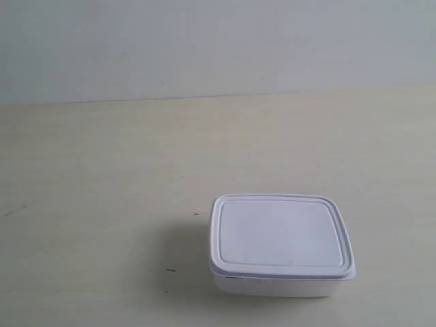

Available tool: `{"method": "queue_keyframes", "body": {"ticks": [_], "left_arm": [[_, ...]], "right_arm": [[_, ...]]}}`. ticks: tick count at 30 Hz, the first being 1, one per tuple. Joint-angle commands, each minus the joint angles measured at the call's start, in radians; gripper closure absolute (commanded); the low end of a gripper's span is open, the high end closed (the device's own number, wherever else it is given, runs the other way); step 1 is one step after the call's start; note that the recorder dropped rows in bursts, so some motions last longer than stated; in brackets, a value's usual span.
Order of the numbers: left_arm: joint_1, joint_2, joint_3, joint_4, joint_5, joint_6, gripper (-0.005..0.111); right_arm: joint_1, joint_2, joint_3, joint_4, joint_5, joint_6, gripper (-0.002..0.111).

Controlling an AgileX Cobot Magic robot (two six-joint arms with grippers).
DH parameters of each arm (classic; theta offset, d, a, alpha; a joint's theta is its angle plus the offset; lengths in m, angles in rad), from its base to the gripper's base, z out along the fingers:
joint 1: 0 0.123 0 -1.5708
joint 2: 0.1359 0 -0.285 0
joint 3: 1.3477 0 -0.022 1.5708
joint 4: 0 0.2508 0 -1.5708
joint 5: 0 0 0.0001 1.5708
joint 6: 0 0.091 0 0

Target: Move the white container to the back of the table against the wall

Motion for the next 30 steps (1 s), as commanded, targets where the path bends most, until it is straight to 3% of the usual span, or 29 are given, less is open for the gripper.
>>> {"method": "queue_keyframes", "body": {"ticks": [1, 10, 19, 23, 30], "left_arm": [[0.000, -0.004, -0.001, -0.009, -0.003, 0.002, 0.107], [0.000, -0.004, -0.001, 0.000, -0.003, 0.002, 0.107], [0.000, -0.004, -0.001, 0.144, -0.033, 0.009, 0.107], [0.000, -0.004, -0.001, 0.169, -0.125, 0.008, 0.107], [0.000, -0.004, -0.001, 0.169, -0.374, 0.006, 0.107]], "right_arm": [[0.001, -0.006, 0.005, 0.000, -0.001, 0.000, 0.108], [0.001, -0.006, 0.005, 0.000, -0.001, 0.000, 0.108], [0.001, -0.006, 0.005, -0.004, -0.009, -0.002, 0.108], [0.001, -0.006, 0.005, 0.046, -0.092, 0.000, 0.108], [0.001, -0.006, 0.005, 0.405, -0.189, 0.009, 0.108]]}}
